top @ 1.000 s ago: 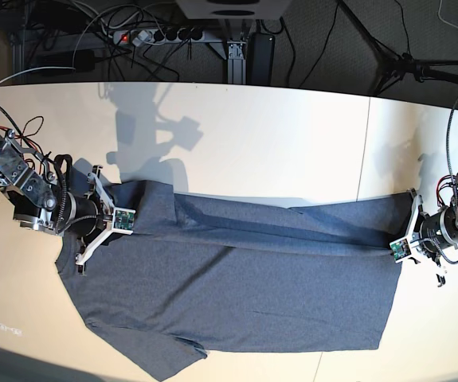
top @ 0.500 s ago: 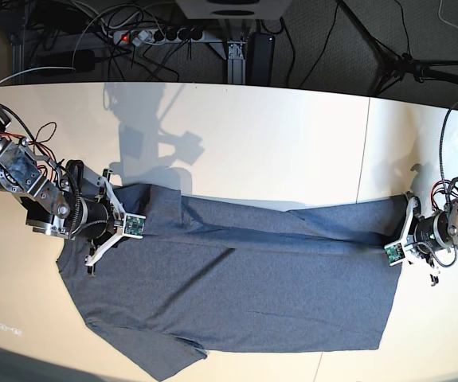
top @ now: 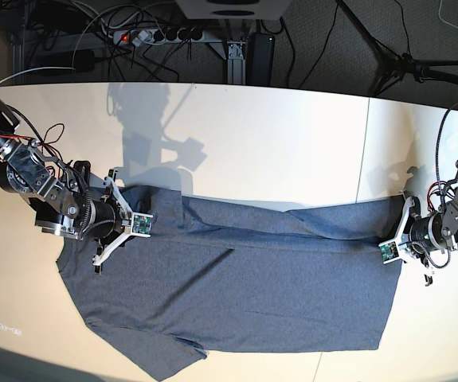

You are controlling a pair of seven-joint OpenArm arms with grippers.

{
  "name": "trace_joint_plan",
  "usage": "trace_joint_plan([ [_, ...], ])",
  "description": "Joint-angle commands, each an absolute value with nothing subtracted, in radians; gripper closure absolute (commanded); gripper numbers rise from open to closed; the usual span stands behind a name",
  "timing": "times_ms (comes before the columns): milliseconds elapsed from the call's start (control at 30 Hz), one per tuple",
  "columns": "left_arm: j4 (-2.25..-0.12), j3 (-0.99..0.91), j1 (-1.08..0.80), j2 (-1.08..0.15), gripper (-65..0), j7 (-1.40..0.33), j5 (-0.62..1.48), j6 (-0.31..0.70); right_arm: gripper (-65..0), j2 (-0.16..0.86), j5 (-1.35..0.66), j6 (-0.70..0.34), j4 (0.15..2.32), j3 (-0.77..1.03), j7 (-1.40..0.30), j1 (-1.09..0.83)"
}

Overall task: Fold the T-shirt properly
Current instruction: 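Lift both held corners and fold the shirt's back edge over the body, then release both grippers and lift them off the folded edge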

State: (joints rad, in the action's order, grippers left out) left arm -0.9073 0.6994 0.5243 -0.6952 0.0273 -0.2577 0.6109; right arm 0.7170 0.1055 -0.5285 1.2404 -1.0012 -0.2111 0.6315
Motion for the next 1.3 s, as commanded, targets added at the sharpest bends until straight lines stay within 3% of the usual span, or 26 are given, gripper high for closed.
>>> trace_joint_plan([
  [0,-0.914,0.69,0.554,-0.712,0.0,0.035,-0.255,0.587,0.0,0.729,0.108,-0.557,1.248,-0.989,-0.206,0.659],
  [100,-0.914,0.69,0.561,-0.712,-0.1,0.036,-0.255,0.588,0.0,0.728,0.108,-0.557,1.248,-0.989,-0.206,0.659],
  [267,-0.914,0.69,0.568,-0.709,-29.5,0.036,-0.253,0.583,0.0,0.728,0.108,-0.557,1.248,-0.989,-0.206,0.659],
  [333,-0.914,0.69,0.567,-0.709,-33.2,0.009,-0.237,0.528,0.0,0.728,0.108,-0.555,1.248,-0.989,-0.206,0.659],
  [367,-0.914,0.69,0.567,-0.709,-33.2,-0.015,-0.213,0.487,-5.8,0.728,0.108,-0.554,1.248,-0.989,-0.206,0.659],
  [467,-0.918,0.69,0.571,-0.709,-33.1,-0.109,-0.112,0.363,-37.1,0.728,0.077,-0.554,1.248,-0.989,-0.206,0.659],
  [500,-0.919,0.69,0.577,-0.709,-33.0,-0.127,-0.079,0.321,-42.9,0.728,0.062,-0.55,1.248,-0.989,-0.206,0.659],
  [533,-0.919,0.69,0.585,-0.71,-32.9,-0.139,-0.048,0.288,-44.5,0.728,0.044,-0.543,1.248,-0.989,-0.202,0.662],
  [633,-0.919,0.69,0.622,-0.709,-31.7,-0.17,0.06,0.232,-44.5,0.727,-0.057,-0.518,1.248,-0.983,-0.191,0.691],
  [800,-0.921,0.679,0.695,-0.695,-29.9,-0.279,0.216,0.232,-44.4,0.706,-0.185,-0.52,1.248,-0.897,-0.192,0.738],
  [1000,-0.928,0.62,0.717,-0.673,-11.1,-0.37,0.347,0.231,-43.6,0.654,-0.393,-0.52,1.242,-0.697,-0.282,0.739],
  [1267,-0.928,0.601,0.717,-0.638,-10.8,-0.39,0.372,0.232,-42.0,0.632,-0.372,-0.527,1.208,-0.648,-0.345,0.729],
])
